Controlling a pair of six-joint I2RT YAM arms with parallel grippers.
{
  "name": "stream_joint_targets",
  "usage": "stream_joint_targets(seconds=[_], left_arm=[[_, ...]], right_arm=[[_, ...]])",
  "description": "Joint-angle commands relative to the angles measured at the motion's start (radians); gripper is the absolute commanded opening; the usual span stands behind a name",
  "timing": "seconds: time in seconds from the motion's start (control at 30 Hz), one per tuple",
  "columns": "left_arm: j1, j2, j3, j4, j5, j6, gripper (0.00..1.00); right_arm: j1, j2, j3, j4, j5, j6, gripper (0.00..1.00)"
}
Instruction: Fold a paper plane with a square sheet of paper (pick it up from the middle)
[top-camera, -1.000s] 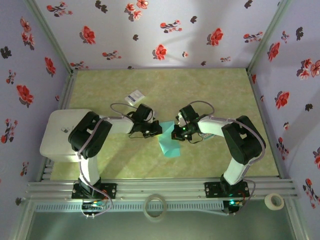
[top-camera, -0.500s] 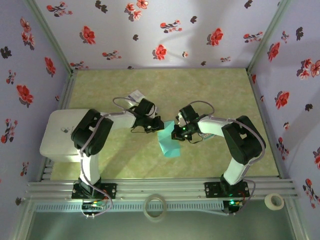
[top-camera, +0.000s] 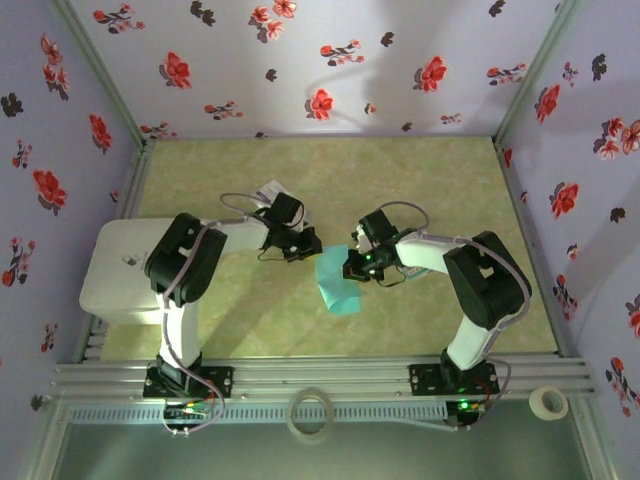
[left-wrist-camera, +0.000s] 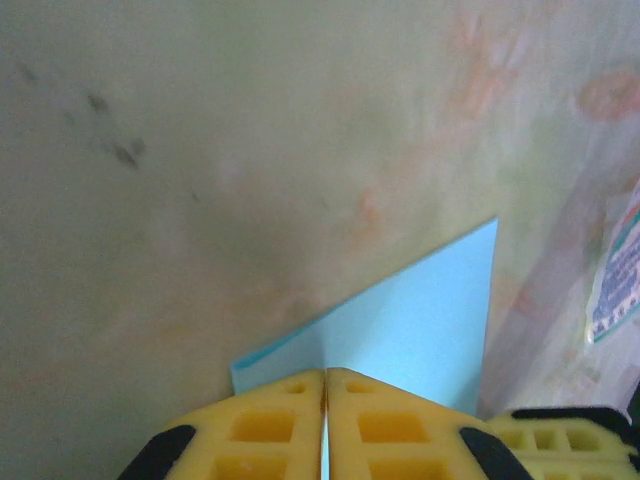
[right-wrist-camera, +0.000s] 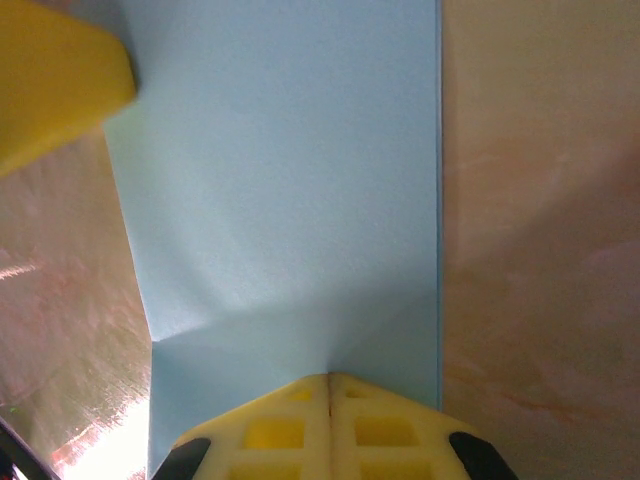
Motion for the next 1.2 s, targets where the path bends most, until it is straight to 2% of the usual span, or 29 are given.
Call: stream_joint_targets(seconds=[0.0,0.13,0.27,0.6,0.73,0.93,1.17], left_arm=[[0.026,0.044,0.041,-0.071,-0.100,0.004,0.10],[0.035,0.058,0.061,-0.103,-0.140,-0.005,0.10],[0.040,0.048,0.045,-0.050,-0.158,-0.049,0.10],[0.044,0.019,0.104,-0.131,-0.221,-0.055,0.10],[0.034,-0.056,0.088,-0.136,-0.202,-0.042,0.10],[-0.008,-0.218,-0.028,-0.071,-0.150,-0.042,0.12],[-0.107,-0.248,-0.164,0.122,0.010,-0.148,0.09]], right_arm=[[-0.008,0.034,-0.036,-0.098,0.084,0.005,0.00],[-0.009,0.035,-0.036,-0.096,0.083,0.005,0.00],[-0.009,0.036,-0.035,-0.096,0.082,0.005,0.00],[-0.009,0.034,-0.040,-0.084,0.078,0.014,0.00],[-0.009,0.032,-0.043,-0.077,0.076,0.022,0.00],[-0.009,0.027,-0.047,-0.069,0.081,0.033,0.00],[-0.008,0.014,-0.057,-0.065,0.088,0.036,0.00]])
